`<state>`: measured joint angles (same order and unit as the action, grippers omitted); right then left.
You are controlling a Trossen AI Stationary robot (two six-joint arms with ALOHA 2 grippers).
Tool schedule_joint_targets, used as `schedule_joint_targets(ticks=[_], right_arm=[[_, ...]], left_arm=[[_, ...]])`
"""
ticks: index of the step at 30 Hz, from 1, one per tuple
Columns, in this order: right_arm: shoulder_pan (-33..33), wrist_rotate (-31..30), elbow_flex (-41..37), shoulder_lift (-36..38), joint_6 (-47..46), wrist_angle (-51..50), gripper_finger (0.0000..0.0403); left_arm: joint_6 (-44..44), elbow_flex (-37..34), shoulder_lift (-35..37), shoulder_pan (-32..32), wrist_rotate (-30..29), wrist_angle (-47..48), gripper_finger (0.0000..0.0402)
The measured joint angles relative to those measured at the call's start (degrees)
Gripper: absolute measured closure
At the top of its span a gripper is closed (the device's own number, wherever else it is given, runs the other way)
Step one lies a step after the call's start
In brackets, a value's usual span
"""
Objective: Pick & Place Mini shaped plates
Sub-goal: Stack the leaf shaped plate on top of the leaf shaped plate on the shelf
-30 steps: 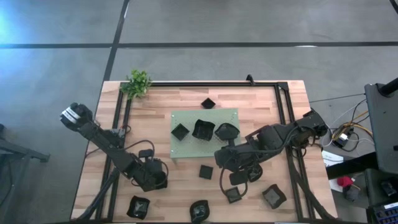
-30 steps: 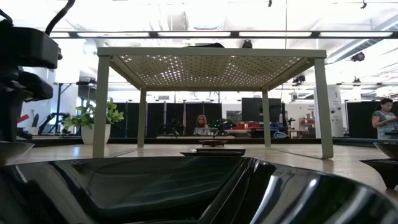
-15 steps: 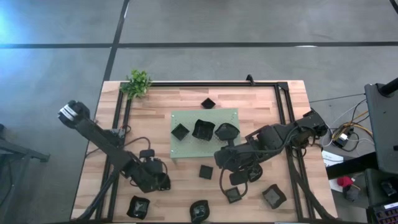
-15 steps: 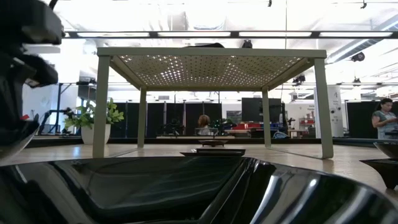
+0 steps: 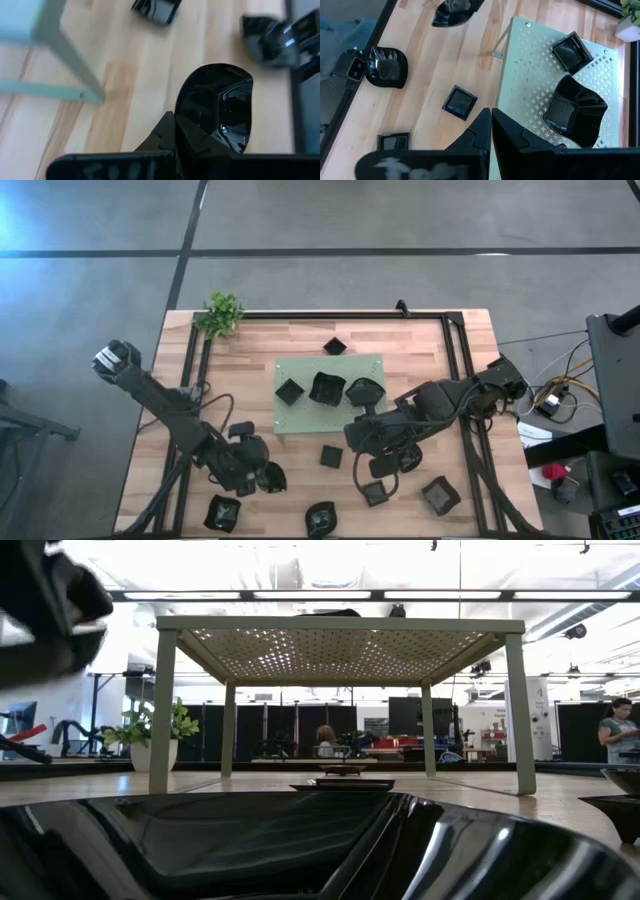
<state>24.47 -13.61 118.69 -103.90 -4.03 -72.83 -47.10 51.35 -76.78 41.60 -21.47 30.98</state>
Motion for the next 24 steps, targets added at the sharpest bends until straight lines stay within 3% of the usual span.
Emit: schedule_joint_targets(ticks=[7,10,20,24], right_arm=[[0.0,-0.4,-0.4,0.0,1.7,0.6,0.0392],[0.4,-4.4,-0.9,-0.1,2.9,0.8,0.0392],[1.6,-13.8,-1.6,-0.1,3.1,5.0,0.0392],[1.8,-19.8,-1.9,-0.1,4.5,8.2,0.0392]], left_arm=[[3.8,6.0,0.0,0.0,-8.1,-0.2,0.0401],[7.1,8.0,0.0,0.0,-13.1,-0.2,0.0401],[16.2,10.1,0.0,0.0,-40.8,-2.8,0.0401],[17.6,10.0,0.0,-0.3,-48.7,-3.1,0.0401]])
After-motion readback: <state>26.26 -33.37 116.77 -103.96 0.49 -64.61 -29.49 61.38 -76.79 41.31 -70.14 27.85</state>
